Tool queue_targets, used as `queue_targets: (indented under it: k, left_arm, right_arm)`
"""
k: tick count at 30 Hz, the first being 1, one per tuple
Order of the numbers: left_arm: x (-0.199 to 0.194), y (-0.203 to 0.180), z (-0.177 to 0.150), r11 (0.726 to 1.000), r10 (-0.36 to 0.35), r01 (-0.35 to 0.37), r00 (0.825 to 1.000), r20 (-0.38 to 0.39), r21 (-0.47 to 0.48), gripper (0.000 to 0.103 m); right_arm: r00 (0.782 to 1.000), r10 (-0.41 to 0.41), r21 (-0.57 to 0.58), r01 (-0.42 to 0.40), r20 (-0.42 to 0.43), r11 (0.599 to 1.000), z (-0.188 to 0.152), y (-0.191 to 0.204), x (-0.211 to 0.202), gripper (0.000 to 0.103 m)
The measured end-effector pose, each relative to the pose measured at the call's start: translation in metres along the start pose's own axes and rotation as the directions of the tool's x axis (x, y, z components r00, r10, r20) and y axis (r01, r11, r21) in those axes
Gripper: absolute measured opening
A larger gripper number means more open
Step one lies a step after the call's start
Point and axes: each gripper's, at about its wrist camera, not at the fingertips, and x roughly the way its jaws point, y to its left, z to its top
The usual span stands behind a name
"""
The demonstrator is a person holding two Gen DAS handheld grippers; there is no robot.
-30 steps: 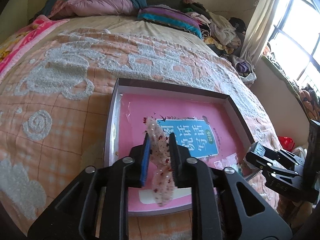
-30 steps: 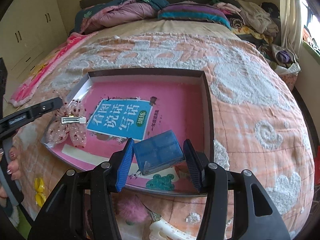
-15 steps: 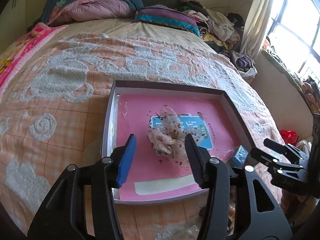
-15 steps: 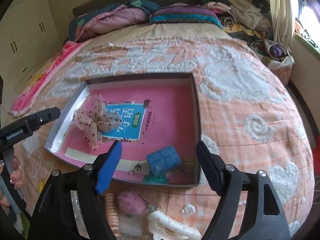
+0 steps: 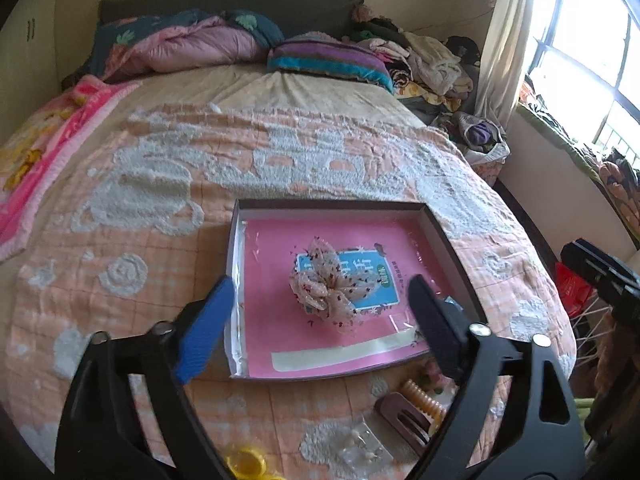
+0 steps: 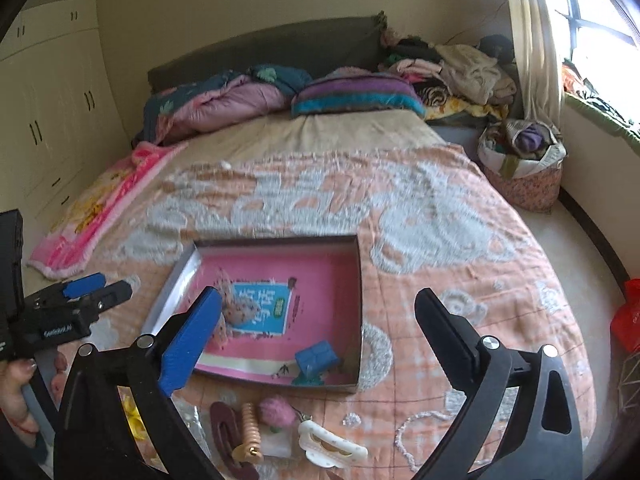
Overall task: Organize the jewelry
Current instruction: 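Withdraw both tools from the box and move toward the remaining clips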
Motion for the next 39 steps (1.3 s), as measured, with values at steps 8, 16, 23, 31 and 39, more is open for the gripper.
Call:
queue_targets:
  k: [8,16,23,31,39]
  left_arm:
    - [-0.035,-0.015,0.014,0.999,-0.009,0.007,0.999,0.043,0.033,0.093]
    - [-0.067,-0.023,0.015,0.999,-0.001,-0.003,0.996,0.086,0.043,0.093]
    - [-0.095,-0.032,0.008,0.998,-0.009,0.001,0.992,0.125,0.057,0.093]
    - [-0.116,-0.044,-0.011,0.996,-0.027,0.015,0.990,0.137,0.089,0.093]
    - [-0.118,-0.044,-0.051,0.994,-0.044,0.032,0.993,0.106,0.109,0.094]
  right_arm:
    - [0.997,-0.005,0.012,0.005,0.077,1.000,0.019,-0.004,-0.044,0.098]
    - [0.990,0.010,0.011,-0.012,0.138,1.000,0.022,-0.009,-0.080,0.099]
    - [0.981,0.050,-0.005,-0.050,0.188,0.999,0.019,-0.008,-0.111,0.099]
    - [0.973,0.088,-0.063,-0.077,0.213,0.995,0.007,0.004,-0.138,0.099]
    - [0.973,0.121,-0.080,-0.107,0.195,0.991,-0.021,0.015,-0.147,0.099]
